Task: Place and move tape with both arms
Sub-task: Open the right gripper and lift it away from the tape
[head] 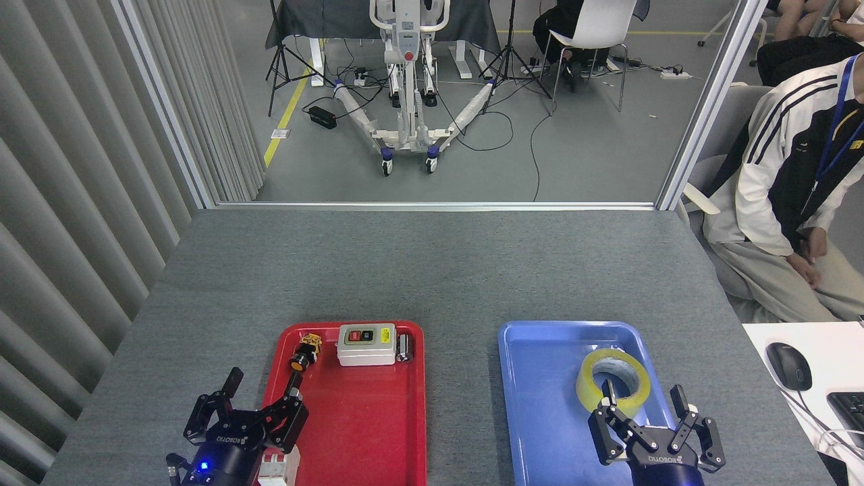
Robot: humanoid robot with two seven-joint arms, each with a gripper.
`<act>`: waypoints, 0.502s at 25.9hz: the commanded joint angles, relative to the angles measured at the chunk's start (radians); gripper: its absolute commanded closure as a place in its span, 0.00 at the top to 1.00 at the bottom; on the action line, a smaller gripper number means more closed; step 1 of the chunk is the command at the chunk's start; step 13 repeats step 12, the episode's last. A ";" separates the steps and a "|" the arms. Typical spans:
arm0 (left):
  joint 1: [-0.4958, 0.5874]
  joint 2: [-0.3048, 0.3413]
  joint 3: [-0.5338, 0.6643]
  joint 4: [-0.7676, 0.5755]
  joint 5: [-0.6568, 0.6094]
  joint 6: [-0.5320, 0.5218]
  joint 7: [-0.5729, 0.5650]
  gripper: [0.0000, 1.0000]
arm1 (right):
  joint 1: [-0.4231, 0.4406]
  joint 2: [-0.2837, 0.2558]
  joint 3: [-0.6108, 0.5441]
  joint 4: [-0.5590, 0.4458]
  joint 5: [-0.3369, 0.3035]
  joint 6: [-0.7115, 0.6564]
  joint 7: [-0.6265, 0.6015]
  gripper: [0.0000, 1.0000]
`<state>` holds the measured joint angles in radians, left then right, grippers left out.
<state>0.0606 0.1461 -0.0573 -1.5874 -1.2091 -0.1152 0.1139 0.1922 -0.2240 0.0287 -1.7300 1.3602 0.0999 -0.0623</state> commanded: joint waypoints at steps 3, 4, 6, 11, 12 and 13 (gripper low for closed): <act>-0.005 0.001 -0.001 0.003 0.000 0.000 -0.007 1.00 | 0.001 0.000 0.000 0.001 -0.003 0.001 -0.001 1.00; -0.005 0.004 -0.001 0.003 0.000 0.000 -0.007 1.00 | 0.001 0.000 0.000 0.001 -0.003 0.001 -0.001 1.00; -0.005 0.009 -0.001 0.003 0.000 -0.001 -0.007 1.00 | 0.001 0.002 0.000 0.003 -0.003 0.001 -0.001 1.00; -0.005 0.009 -0.003 0.003 0.002 -0.004 -0.005 1.00 | 0.001 0.002 0.005 0.004 -0.004 0.003 -0.001 1.00; -0.005 0.010 -0.004 0.003 0.002 -0.003 -0.005 1.00 | 0.003 0.002 0.005 0.003 -0.004 0.003 -0.001 1.00; -0.005 0.010 -0.004 0.003 0.002 -0.003 -0.005 1.00 | 0.003 0.002 0.005 0.003 -0.004 0.003 -0.001 1.00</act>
